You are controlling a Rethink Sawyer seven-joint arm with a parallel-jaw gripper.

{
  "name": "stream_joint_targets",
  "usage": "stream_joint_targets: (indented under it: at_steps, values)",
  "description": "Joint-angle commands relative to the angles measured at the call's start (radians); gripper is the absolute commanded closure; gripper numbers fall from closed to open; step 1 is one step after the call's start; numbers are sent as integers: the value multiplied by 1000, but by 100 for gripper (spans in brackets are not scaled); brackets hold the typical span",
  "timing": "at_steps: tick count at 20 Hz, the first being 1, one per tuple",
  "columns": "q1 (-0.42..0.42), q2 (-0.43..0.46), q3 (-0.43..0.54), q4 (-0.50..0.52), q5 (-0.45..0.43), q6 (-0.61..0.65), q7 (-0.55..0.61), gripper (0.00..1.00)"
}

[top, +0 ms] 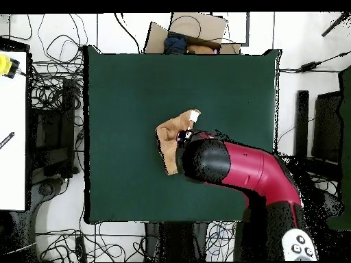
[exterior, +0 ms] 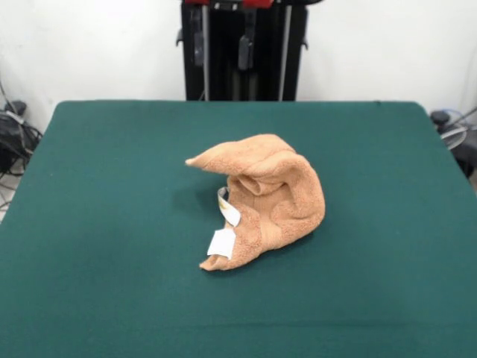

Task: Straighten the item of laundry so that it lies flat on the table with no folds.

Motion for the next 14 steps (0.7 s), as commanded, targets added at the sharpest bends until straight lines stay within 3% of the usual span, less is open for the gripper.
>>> stream_joint_targets:
  at_steps: [1,14]
  values:
    - [-39,137,139,3,-74,-61,-88,0]
    - [-79,166,173,15,-137,-108,-46,0]
